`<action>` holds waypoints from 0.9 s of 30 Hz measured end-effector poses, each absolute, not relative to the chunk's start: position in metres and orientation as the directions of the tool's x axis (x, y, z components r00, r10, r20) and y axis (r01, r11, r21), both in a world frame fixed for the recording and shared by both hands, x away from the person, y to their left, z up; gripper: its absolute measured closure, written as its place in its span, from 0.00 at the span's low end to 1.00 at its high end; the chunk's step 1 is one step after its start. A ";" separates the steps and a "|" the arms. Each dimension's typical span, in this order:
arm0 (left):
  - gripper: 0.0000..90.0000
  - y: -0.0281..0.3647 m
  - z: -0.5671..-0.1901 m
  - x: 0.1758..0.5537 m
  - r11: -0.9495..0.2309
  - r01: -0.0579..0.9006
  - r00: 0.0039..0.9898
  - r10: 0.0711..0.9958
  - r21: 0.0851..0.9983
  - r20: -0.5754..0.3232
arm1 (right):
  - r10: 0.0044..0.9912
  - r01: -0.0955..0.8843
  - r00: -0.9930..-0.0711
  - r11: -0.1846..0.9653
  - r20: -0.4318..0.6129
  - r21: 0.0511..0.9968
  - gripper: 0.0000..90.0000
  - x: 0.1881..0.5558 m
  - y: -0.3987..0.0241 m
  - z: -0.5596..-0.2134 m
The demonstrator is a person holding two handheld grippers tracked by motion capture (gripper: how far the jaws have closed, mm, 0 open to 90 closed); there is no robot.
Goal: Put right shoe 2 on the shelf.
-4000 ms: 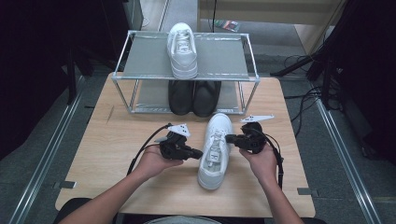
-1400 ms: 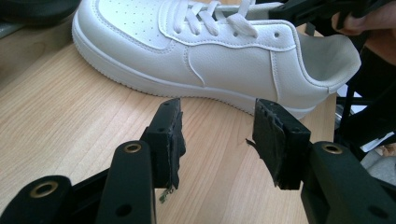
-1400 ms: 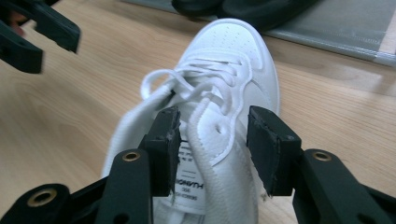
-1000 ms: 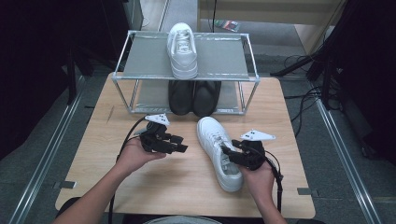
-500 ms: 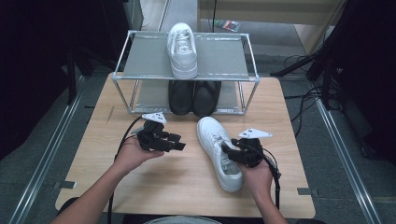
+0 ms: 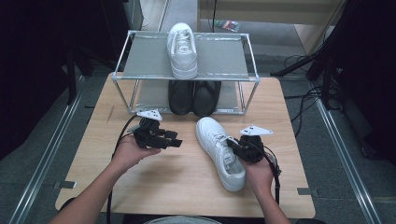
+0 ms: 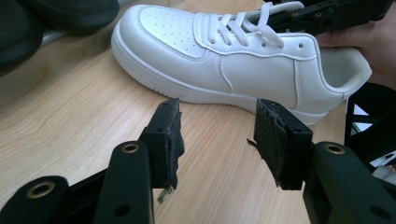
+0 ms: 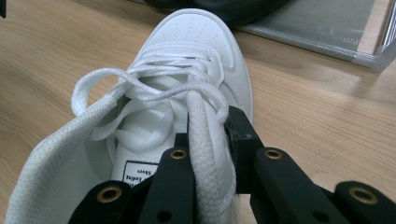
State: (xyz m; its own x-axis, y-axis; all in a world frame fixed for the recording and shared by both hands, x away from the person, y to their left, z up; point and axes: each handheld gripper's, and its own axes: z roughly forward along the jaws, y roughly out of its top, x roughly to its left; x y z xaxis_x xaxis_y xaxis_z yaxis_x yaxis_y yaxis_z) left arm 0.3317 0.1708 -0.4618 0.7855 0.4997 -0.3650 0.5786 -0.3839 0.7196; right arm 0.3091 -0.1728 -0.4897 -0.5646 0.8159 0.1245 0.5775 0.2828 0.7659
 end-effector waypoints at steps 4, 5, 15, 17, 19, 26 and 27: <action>0.57 0.174 -0.462 0.333 -0.378 0.583 0.780 0.509 0.719 -0.364 | 0.809 0.592 -0.568 0.275 0.150 0.758 0.94 0.313 -0.177 -0.488; 0.56 0.175 -0.461 0.333 -0.375 0.583 0.779 0.510 0.721 -0.365 | 0.804 0.593 -0.574 0.275 0.157 0.757 0.94 0.314 -0.178 -0.487; 0.49 0.188 -0.457 0.332 -0.352 0.584 0.766 0.538 0.732 -0.352 | 0.730 0.596 -0.648 0.307 0.218 0.742 0.94 0.323 -0.185 -0.471; 0.49 0.193 -0.457 0.332 -0.349 0.585 0.760 0.551 0.732 -0.345 | 0.698 0.580 -0.682 0.338 0.215 0.742 0.94 0.326 -0.187 -0.464; 0.49 0.197 -0.458 0.331 -0.337 0.594 0.751 0.557 0.731 -0.354 | 0.663 0.556 -0.720 0.375 0.205 0.742 0.94 0.329 -0.187 -0.456; 0.48 0.209 -0.458 0.329 -0.313 0.603 0.733 0.582 0.734 -0.354 | 0.527 0.471 -0.827 0.457 0.196 0.755 0.94 0.348 -0.188 -0.436; 0.48 0.210 -0.458 0.328 -0.311 0.605 0.732 0.581 0.733 -0.357 | 0.511 0.459 -0.838 0.470 0.191 0.754 0.94 0.351 -0.188 -0.433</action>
